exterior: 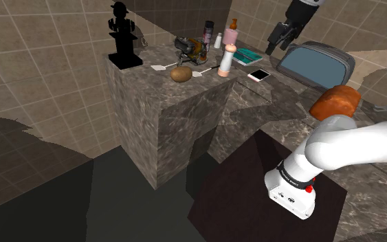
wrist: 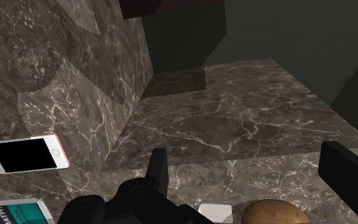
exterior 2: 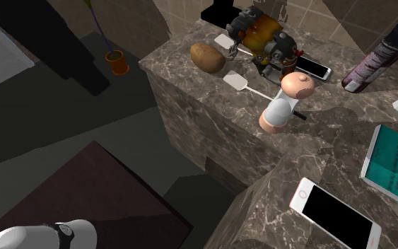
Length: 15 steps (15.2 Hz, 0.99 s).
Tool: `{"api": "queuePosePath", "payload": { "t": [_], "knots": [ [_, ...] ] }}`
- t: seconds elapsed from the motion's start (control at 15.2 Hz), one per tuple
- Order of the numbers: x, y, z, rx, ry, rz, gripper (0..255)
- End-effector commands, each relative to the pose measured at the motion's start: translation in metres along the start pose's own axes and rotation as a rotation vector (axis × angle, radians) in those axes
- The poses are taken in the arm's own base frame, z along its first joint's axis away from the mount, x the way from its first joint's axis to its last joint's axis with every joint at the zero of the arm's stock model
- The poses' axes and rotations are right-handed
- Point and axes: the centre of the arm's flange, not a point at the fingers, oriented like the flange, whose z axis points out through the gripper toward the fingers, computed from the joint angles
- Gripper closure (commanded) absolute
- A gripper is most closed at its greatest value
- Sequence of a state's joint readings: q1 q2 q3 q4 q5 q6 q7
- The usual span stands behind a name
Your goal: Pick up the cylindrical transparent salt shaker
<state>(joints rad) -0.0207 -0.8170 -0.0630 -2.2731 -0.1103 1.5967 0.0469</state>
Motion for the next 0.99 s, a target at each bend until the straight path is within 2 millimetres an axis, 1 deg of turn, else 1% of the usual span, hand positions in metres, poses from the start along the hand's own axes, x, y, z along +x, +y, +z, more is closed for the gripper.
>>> {"api": "queuePosePath", "payload": {
  "t": [0.0,0.46,0.92],
  "knots": [
    [0.0,0.0,0.0,0.0,0.0,0.0,0],
    [0.077,0.052,0.034,0.055,-0.018,0.007,0],
    [0.152,0.103,0.073,0.109,-0.036,0.014,0]
  ]
}}
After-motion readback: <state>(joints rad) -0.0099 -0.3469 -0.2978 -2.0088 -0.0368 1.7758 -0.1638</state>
